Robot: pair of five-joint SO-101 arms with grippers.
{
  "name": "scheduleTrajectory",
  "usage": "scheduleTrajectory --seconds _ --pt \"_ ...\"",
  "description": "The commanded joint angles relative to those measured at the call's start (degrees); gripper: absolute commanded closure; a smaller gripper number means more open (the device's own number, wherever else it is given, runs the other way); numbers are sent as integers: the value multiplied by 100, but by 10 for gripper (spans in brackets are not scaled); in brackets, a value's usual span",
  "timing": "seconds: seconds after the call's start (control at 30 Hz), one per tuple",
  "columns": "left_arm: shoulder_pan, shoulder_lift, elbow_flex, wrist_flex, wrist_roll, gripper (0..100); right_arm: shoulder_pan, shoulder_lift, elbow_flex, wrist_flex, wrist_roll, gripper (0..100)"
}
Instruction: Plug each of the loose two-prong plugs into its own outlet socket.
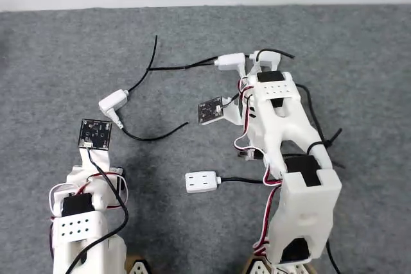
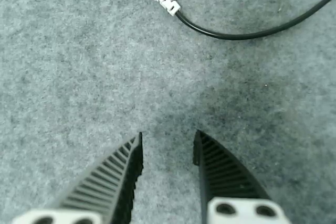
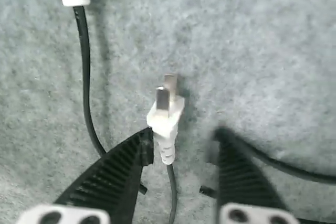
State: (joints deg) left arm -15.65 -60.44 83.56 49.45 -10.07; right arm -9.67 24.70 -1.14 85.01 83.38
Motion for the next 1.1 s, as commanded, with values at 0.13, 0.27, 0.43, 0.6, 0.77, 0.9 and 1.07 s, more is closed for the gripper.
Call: scheduleTrajectory --seconds 0.13,0.27,0.43,0.6,0.77,0.9,1.07 --pt "35 -70 -31 -141 53 855 -145 -119 -466 -4 -62 746" --pt "35 -70 -31 -141 53 855 -145 -75 -475 -251 -70 746" --pt "35 -70 -31 -141 53 855 -119 -57 -466 -576 -79 746" --pt "35 -70 -31 -141 53 855 -145 -57 -466 -901 -79 746" --pt "35 -70 -31 -141 53 855 -119 -136 -475 -831 -88 746" --pt "35 -70 -31 -141 53 855 -154 -488 -466 -303 -88 746" --pt "35 -70 -31 -141 53 855 -101 -998 -299 163 -114 746"
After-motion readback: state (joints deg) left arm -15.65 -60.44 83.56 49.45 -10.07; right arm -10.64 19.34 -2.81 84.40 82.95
